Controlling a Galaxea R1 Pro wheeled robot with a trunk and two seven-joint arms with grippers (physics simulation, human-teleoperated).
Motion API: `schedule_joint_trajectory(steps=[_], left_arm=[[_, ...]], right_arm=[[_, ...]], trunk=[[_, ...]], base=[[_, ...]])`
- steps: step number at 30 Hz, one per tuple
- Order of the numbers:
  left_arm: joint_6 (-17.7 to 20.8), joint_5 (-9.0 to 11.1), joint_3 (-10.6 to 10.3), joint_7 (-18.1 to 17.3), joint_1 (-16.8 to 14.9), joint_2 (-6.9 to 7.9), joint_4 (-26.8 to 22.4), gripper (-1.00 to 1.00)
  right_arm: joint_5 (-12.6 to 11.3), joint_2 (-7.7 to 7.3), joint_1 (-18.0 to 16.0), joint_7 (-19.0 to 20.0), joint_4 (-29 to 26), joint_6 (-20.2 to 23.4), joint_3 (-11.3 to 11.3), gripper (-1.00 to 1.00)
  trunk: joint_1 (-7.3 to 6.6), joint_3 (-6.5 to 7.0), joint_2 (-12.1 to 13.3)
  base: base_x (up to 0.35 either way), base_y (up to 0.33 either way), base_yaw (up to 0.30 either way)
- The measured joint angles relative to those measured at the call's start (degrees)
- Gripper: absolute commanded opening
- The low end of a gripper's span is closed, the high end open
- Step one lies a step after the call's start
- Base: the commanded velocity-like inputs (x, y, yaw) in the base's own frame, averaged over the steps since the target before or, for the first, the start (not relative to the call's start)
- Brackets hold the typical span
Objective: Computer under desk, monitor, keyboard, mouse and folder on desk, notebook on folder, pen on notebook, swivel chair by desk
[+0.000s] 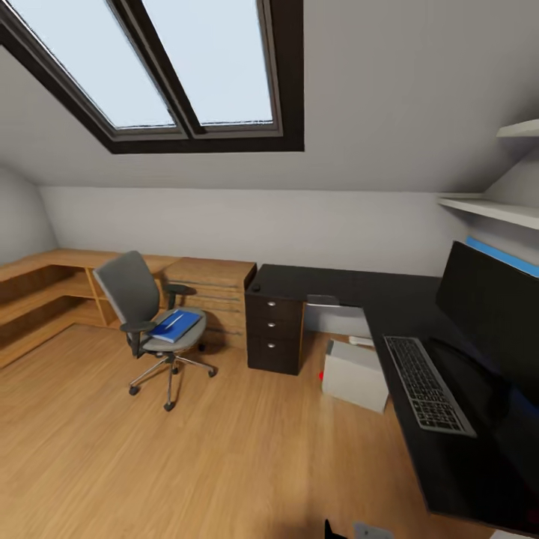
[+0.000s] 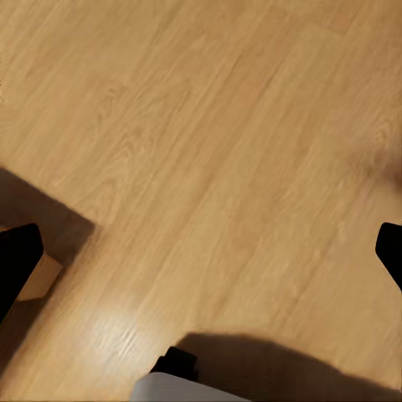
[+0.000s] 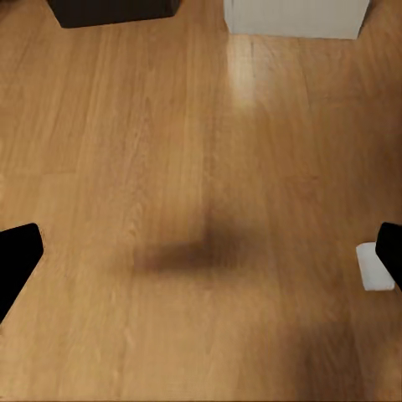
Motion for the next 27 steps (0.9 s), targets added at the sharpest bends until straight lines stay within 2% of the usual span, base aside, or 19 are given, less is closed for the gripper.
schedule_joint_trajectory(steps=[17,27], left_arm=[[0.0,-0.2,-0.1,0.0,0.0,-0.14,0.1,1.00],[0.0,-0.2,-0.1,0.0,0.0,-0.08,0.1,1.00]], right_arm=[[-0.1,-0.01,0.0,0.0,0.0,0.0,-0.1,1.00],[-0.1,-0.07,0.0,0.0,0.0,0.0,-0.1,1.00]], trunk=[[0.00,0.56,0.0],[0.00,0.51,0.0]], base=[[0.327,0.001,0.211],[0.330,-0.007,0.045]])
